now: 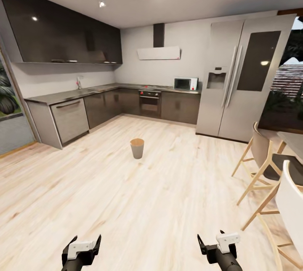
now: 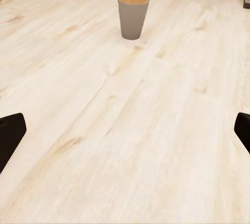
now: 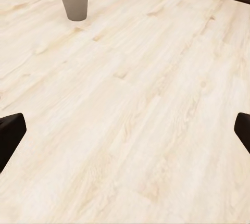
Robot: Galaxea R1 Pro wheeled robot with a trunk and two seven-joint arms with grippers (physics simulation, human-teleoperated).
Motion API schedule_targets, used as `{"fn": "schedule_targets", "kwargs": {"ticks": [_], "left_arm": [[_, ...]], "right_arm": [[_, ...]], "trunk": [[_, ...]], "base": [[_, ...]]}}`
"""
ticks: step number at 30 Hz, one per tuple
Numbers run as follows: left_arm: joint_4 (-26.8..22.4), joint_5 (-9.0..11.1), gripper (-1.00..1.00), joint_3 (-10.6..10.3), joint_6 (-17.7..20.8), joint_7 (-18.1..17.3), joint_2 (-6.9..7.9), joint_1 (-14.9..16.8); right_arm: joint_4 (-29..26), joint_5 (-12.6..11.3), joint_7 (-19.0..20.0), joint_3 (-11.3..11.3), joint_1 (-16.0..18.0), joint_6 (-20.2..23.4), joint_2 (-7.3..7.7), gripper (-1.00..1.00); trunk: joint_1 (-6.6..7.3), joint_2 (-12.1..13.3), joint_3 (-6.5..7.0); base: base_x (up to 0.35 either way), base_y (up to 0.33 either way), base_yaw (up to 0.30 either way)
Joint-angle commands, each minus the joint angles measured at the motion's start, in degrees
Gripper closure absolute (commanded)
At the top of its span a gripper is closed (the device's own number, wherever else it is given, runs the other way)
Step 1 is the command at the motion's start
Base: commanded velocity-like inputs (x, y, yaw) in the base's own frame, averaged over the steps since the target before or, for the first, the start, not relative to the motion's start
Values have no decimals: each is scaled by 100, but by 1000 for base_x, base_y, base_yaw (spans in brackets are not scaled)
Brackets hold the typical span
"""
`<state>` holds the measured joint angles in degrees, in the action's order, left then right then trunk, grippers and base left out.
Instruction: Put the three can of soda from the living room inside the tash can in the kitchen.
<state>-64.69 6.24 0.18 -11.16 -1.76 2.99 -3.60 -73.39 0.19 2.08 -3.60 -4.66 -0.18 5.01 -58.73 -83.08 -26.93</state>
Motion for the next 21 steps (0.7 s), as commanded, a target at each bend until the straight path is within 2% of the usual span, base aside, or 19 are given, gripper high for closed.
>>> {"fn": "schedule_targets", "kwargs": {"ticks": [1, 21], "left_arm": [[0, 0, -100, 0, 0, 0, 0, 0], [0, 0, -100, 0, 8, -1, 0, 0]], "right_arm": [[0, 1, 0, 0, 0, 0, 0, -100], [0, -27, -5, 0, 0, 0, 0, -100]], "trunk": [[0, 0, 0], [0, 0, 0]], "base": [[265, 227, 0], [265, 227, 0]]}}
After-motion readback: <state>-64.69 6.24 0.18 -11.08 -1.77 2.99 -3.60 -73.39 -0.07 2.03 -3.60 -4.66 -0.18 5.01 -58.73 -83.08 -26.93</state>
